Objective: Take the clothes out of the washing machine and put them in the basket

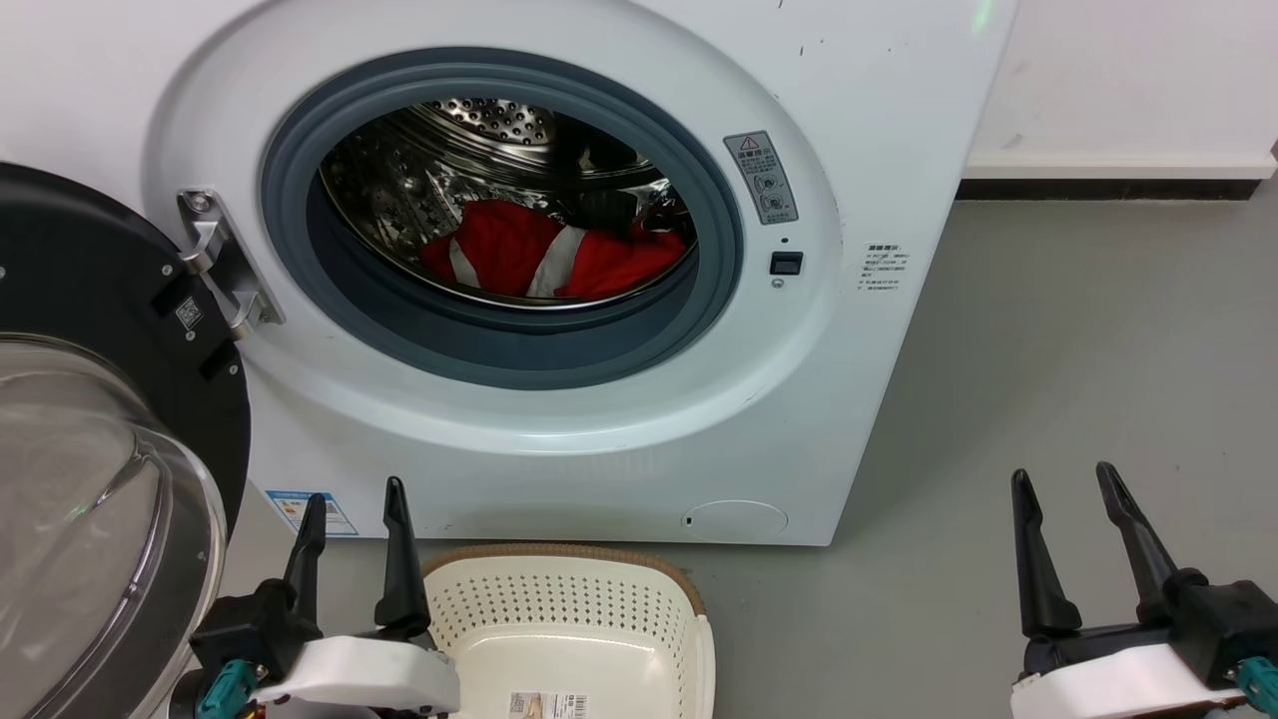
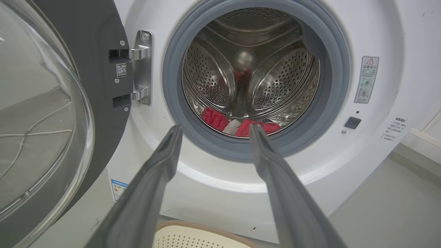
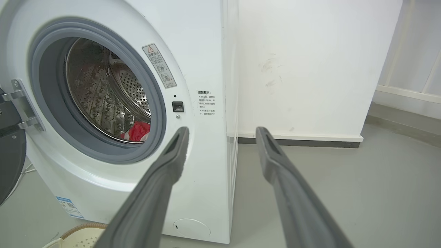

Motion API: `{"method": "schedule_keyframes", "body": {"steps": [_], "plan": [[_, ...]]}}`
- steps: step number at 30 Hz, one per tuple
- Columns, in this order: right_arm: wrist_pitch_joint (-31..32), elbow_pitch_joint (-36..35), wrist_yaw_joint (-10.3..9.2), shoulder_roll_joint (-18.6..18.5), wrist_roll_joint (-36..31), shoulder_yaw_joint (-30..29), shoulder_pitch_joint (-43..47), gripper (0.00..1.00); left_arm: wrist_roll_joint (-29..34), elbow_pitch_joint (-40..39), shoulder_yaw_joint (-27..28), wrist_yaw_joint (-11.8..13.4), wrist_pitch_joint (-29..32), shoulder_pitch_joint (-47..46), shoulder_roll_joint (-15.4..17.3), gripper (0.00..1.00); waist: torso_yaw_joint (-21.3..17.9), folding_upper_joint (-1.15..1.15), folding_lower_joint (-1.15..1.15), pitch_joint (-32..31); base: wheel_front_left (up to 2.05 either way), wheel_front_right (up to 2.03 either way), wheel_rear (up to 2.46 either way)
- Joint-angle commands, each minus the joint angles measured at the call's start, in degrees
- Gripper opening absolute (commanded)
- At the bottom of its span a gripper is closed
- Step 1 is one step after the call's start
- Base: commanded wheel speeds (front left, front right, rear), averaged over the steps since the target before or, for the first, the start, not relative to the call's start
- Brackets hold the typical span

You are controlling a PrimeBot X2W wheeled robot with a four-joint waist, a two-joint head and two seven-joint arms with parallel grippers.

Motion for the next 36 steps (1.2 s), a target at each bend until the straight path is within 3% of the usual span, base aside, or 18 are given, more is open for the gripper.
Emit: {"method": "schedule_keyframes", "body": {"steps": [1, 25, 36], "plan": [[-0.6, -0.8, -0.02, 0.0, -1.5, 0.1, 0.2, 1.00, 1.4, -0.2, -0.1, 0.3, -0.5, 0.2, 0.1, 1.00, 0.0, 0.00, 0.00, 0.0, 0.00, 0.00, 0.00], [-3.1, -1.1, -0.02, 0.0, -9.8, 0.0, 2.2, 1.00, 9.7, 1.6, -0.5, 0.9, -3.1, 1.7, 0.1, 1.00, 0.0, 0.00, 0.00, 0.2, 0.00, 0.00, 0.00], [-3.1, 0.2, -0.02, 0.0, -7.1, -0.7, 2.4, 1.00, 9.6, 2.0, -0.3, 1.2, -3.2, 2.1, 0.1, 1.00, -0.1, 0.00, 0.00, 0.2, 0.00, 0.00, 0.00]]}}
